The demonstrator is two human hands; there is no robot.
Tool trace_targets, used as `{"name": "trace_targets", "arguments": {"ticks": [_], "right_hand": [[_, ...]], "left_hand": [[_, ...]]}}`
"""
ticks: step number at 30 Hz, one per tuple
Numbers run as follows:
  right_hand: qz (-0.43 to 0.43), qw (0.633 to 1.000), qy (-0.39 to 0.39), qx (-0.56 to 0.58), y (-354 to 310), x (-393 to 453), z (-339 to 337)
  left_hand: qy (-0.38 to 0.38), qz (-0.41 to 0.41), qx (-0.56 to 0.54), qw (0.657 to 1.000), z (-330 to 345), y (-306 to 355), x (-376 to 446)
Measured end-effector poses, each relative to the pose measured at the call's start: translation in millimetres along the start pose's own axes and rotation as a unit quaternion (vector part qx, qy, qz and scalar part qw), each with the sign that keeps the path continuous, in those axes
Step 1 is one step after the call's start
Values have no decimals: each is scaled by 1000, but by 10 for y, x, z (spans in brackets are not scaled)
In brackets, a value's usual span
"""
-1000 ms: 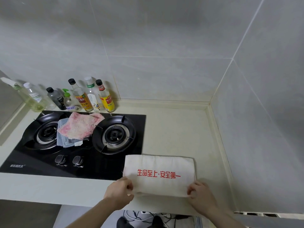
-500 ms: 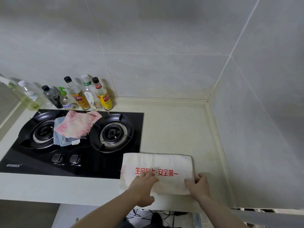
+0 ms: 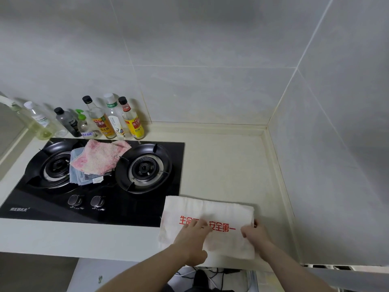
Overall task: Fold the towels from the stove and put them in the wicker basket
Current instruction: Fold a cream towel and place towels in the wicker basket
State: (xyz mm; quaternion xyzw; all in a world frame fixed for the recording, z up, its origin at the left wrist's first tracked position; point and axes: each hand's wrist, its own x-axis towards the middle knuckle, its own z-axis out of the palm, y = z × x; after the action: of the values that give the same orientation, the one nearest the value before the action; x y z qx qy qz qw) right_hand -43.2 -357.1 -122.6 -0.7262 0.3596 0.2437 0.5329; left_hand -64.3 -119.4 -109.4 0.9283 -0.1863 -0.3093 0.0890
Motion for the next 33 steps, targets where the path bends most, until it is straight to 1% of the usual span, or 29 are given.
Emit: {"name": "trace_targets", "arguments": {"ticks": [1,2,5,8,10,11,13,16,19,21,22,24,26,29,33], "right_hand": [[4,1000,-8,10,24,5,-30],[9,1000,-20,21,41,8,-57],[17,997,-50,47,63,28,-130],[8,997,-47,66,34,81,-197],[-7,997,-36,73,-54,43,-253],[-18,996,-29,77,-107,10,-285],[-46,996,-21,77,-224,-81,-319],[-78,995,-21,56,-373,-250,-255],[-112,993,-39,3,-489,-429,-68],[-139,988,-63,-34,-529,-519,95],[-151,984,-75,-50,-550,-558,184],[-161,979,-105,-73,-584,-613,370],[-168,973,-132,-91,-610,-638,578],[-185,959,-156,-148,-605,-602,874],[-155,951,-200,-176,-572,-585,1160]], "left_hand": [[5,-6,-10,1000,13,16,-2],[-9,-7,-13,1000,33,27,-6],[-80,5,-2,997,96,40,-20],[-105,25,-1,994,63,59,4],[-119,38,-26,992,25,74,33],[-113,36,-57,991,21,84,46],[-69,10,-148,987,42,103,57],[46,-63,-264,961,98,55,24],[155,-142,-289,934,151,-152,-72],[198,-194,-308,910,201,-337,-139],[200,-218,-328,897,226,-423,-174],[168,-245,-374,879,266,-548,-236],[135,-238,-425,863,314,-643,-272],[114,-227,-475,842,336,-722,-322],[101,-233,-522,814,326,-797,-381]]}}
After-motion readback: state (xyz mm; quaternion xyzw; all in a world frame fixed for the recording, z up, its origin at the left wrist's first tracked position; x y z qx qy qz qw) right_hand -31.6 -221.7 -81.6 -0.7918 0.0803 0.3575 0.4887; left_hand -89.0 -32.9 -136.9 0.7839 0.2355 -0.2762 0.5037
